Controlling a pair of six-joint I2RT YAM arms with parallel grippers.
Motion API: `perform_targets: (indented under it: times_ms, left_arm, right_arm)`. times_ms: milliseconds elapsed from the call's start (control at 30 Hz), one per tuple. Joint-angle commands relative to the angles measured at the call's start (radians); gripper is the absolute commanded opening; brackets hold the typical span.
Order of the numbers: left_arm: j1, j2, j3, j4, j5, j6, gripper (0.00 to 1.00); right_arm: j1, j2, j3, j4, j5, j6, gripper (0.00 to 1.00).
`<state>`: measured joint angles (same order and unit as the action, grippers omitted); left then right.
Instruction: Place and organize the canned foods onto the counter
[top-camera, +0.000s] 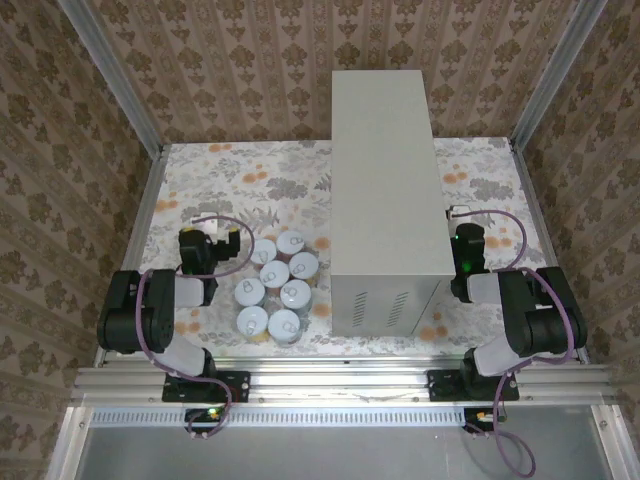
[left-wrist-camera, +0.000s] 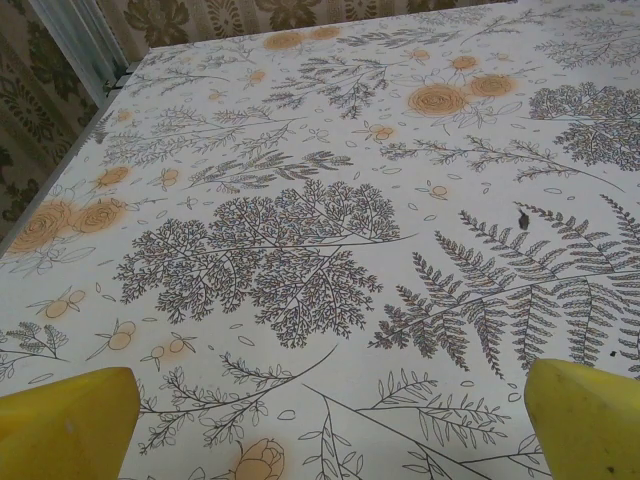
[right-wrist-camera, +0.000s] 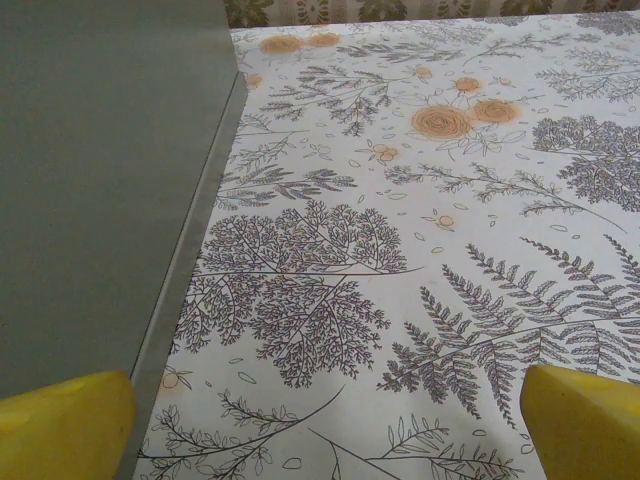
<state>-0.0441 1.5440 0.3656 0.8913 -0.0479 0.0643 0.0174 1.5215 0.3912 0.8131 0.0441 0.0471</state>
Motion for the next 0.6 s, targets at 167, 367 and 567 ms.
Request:
perform_targets:
  times_ms: [167,367,567]
  left_arm:
    - [0.007,0.011,0.021,0.032,0.017,0.020,1.00]
    - [0.008,0.010,0.021,0.032,0.017,0.020,1.00]
    - [0.013,0.012,0.024,0.028,0.026,0.019,1.00]
  right_arm:
    - [-0.004,0.013,0.020,0.041,0.000,-0.018,1.00]
    - [-0.004,0.013,0.020,0.041,-0.001,-0.018,1.00]
    - [-0.004,0.013,0.020,0.040,-0.001,-0.018,1.00]
